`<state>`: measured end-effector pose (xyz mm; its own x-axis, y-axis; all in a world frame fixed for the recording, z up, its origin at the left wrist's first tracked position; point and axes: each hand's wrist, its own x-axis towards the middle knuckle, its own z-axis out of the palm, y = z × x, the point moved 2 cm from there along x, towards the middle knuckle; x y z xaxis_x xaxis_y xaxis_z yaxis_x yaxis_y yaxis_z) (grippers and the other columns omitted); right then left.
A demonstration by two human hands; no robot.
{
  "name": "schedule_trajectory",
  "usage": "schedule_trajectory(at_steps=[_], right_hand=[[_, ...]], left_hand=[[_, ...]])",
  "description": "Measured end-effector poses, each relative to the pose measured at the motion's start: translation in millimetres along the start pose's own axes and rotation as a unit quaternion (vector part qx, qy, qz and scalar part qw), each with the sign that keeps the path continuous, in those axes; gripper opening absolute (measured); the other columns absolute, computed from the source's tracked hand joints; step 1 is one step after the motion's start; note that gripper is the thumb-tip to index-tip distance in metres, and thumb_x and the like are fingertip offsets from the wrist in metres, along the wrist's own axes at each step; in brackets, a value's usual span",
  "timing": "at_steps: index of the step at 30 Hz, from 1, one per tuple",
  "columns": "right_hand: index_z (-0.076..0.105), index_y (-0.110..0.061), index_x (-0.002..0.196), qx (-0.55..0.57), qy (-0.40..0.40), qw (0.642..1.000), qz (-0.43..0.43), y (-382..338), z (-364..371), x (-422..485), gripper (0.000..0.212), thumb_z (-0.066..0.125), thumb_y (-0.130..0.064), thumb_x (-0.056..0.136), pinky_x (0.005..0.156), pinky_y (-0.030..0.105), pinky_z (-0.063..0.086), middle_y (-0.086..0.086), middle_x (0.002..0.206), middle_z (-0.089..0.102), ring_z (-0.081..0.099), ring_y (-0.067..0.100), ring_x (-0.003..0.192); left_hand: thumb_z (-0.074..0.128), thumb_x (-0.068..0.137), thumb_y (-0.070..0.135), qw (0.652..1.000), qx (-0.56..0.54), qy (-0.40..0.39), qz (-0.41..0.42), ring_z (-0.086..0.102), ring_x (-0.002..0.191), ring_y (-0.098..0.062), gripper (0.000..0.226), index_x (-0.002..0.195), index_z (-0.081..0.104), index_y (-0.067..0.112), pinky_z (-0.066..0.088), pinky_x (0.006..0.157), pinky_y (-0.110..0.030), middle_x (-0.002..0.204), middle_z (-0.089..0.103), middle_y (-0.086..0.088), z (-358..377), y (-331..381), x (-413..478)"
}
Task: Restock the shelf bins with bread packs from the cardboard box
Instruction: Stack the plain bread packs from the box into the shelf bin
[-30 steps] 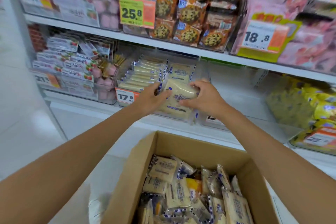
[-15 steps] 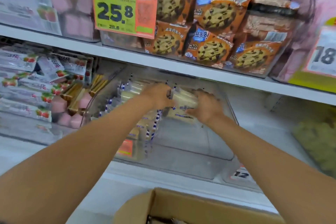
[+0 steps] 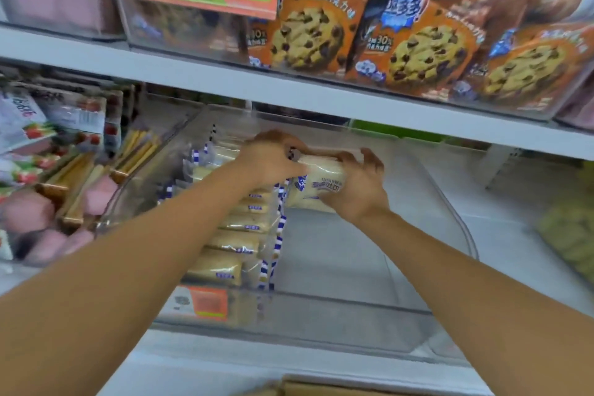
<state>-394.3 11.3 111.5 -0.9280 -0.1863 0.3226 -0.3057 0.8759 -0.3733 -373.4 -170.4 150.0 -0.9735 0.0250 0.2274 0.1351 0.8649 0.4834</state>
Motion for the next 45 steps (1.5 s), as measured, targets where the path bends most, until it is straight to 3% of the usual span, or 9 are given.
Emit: schedule_trajectory(at_steps=[5,9,15,22,25,29,32,39,45], right_hand=[[0.036,-0.029,0.143,0.016,-0.001,1.000,0.009,-3,-3,1,0.084,0.079,-0.033,0.072,0.105,0.042,0.039,0.005,0.159,-0.001,-0.005,0.024,0.147],[0.040,-0.027,0.140,-0.079,0.004,0.995,-0.052,0,1,-3,0.069,0.071,-0.041,0.079,0.114,0.053,0.024,0.005,0.156,0.018,0.003,0.028,0.147],[0.036,-0.027,0.146,-0.053,-0.002,0.997,-0.063,0,6,1,0.077,0.065,-0.056,0.080,0.120,0.043,0.010,0.011,0.157,0.019,0.003,0.027,0.148],[0.025,-0.037,0.149,-0.108,-0.052,0.990,-0.071,3,5,3,0.072,0.052,-0.063,0.087,0.120,0.047,0.005,0.006,0.160,0.011,-0.003,0.026,0.149],[0.022,-0.039,0.150,-0.117,-0.044,0.990,-0.071,0,-5,-5,0.076,0.052,-0.065,0.086,0.119,0.049,-0.001,0.006,0.162,0.008,-0.003,0.025,0.149],[0.043,-0.024,0.144,-0.003,-0.032,0.997,-0.077,-8,-26,-38,0.060,0.059,-0.047,0.091,0.115,0.039,0.025,0.008,0.144,0.045,0.033,0.028,0.137],[0.062,-0.012,0.115,0.076,-0.008,0.996,-0.052,-17,-52,-78,0.028,0.061,-0.028,0.091,0.090,0.038,0.049,0.009,0.098,0.063,0.059,0.028,0.097],[0.063,-0.016,0.086,0.142,0.008,0.987,-0.075,-2,-104,-195,0.002,0.063,-0.017,0.084,0.066,0.038,0.051,-0.005,0.062,0.056,0.060,0.027,0.068],[0.064,-0.025,0.102,0.100,-0.202,0.974,-0.001,98,-93,-301,0.013,0.060,-0.019,0.090,0.077,0.029,0.051,-0.015,0.082,0.060,0.061,0.013,0.082]], left_hand=[[0.074,0.082,0.035,0.999,0.022,0.045,-0.005,0.061,0.108,-0.019,0.037,0.118,0.067,0.028,0.051,0.095,-0.033,0.125,0.062,0.002,3,2,-3],[0.076,0.080,0.032,0.998,0.032,0.058,-0.015,0.060,0.107,-0.020,0.039,0.117,0.064,0.032,0.051,0.094,-0.033,0.128,0.055,0.000,6,4,-1],[0.071,0.082,0.021,0.997,-0.031,0.053,-0.043,0.064,0.101,-0.014,0.016,0.097,0.074,0.025,0.051,0.087,-0.024,0.123,0.067,0.007,8,-3,0],[0.068,0.088,0.030,0.999,-0.042,0.020,-0.028,0.059,0.097,-0.012,0.018,0.103,0.074,0.022,0.044,0.084,-0.019,0.111,0.063,0.007,6,-3,-1],[0.064,0.091,0.038,1.000,-0.017,0.014,0.000,0.057,0.110,-0.018,0.027,0.111,0.072,0.022,0.042,0.090,-0.023,0.122,0.062,0.000,-1,1,-11],[0.062,0.092,0.035,0.999,0.013,0.049,-0.007,0.064,0.104,-0.023,0.021,0.107,0.071,0.022,0.051,0.092,-0.035,0.114,0.069,-0.002,-11,17,-50],[0.060,0.089,0.026,0.994,-0.025,0.088,-0.059,0.065,0.086,-0.021,0.007,0.088,0.066,0.027,0.054,0.079,-0.036,0.089,0.070,0.004,-17,40,-98],[0.060,0.083,0.020,0.989,-0.051,0.095,-0.097,0.062,0.073,-0.022,0.022,0.064,0.051,0.027,0.047,0.067,-0.031,0.063,0.056,0.011,-6,114,-217],[0.061,0.086,0.023,0.986,-0.082,-0.043,-0.138,0.064,0.084,-0.013,0.017,0.072,0.061,0.031,0.055,0.078,-0.035,0.081,0.064,0.014,69,133,-292]])
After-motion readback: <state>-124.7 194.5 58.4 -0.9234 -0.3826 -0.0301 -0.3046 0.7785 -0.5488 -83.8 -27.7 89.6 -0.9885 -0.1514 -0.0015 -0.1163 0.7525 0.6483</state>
